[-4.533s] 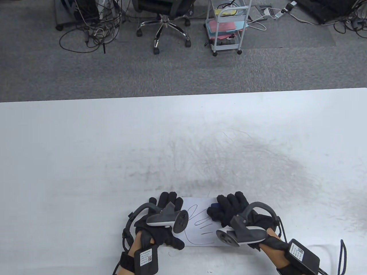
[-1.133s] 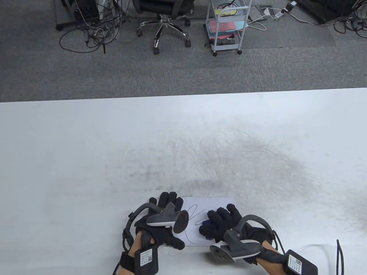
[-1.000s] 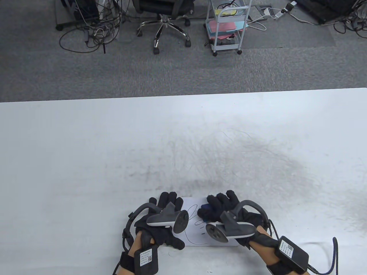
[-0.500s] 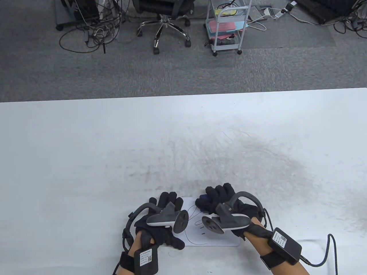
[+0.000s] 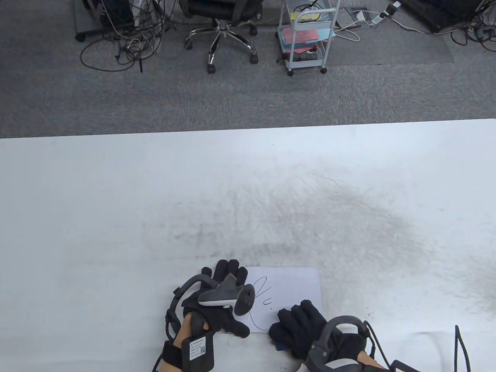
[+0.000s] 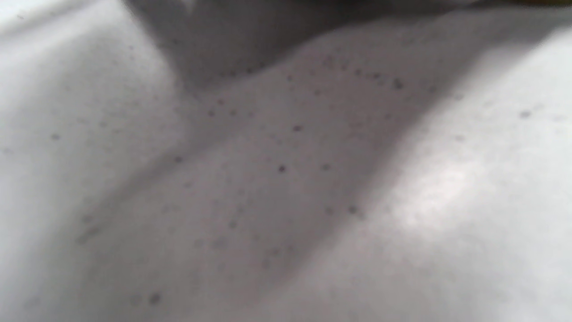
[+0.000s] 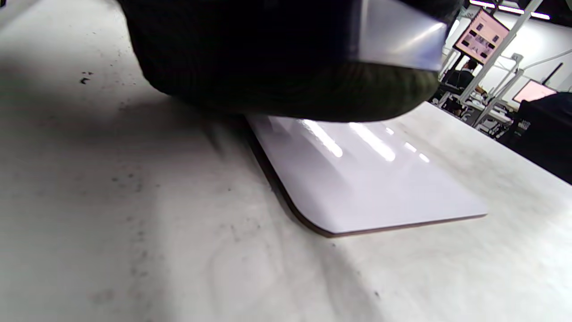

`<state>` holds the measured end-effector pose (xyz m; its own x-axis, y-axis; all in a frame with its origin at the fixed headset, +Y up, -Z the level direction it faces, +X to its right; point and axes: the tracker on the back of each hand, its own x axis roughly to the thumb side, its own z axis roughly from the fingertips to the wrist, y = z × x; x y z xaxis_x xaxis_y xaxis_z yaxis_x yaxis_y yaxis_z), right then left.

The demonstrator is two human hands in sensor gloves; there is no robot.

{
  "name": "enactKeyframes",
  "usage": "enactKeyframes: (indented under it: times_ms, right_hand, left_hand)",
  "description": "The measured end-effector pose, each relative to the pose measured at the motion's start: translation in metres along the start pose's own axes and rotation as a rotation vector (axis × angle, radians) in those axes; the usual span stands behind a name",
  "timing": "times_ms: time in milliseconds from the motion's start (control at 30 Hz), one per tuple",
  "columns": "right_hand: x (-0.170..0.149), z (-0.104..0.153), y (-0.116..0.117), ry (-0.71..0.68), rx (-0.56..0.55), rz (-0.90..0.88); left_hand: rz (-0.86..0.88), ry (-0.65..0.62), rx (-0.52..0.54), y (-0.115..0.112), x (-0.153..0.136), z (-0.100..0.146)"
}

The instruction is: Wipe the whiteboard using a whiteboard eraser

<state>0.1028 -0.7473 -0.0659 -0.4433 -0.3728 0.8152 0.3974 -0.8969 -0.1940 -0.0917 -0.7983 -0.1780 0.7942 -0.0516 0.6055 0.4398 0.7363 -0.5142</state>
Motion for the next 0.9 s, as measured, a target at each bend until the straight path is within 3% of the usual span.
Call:
enactKeyframes:
  times_ms: [167,533,700,900]
  right_hand:
    - [-0.023,-0.019,0.003,0.097,0.08,-0.112]
    - [-0.113,-0.095,0.024,0.326,0.162,-0.212]
    - [-0.109,-0.092,0.025,0.309,0.12,-0.197]
    - [-0.079,-0.071,0.017,0.207,0.075,-0.108]
  left_hand:
    - [0.0,-0.001,0.0,0.0,0.0,0.0]
    - [0.001,-0.005,0.001,0.0,0.0,0.0]
    - [0.002,-0.005,0.001,0.0,0.0,0.0]
    - [0.002,-0.004,0.0,0.0,0.0,0.0]
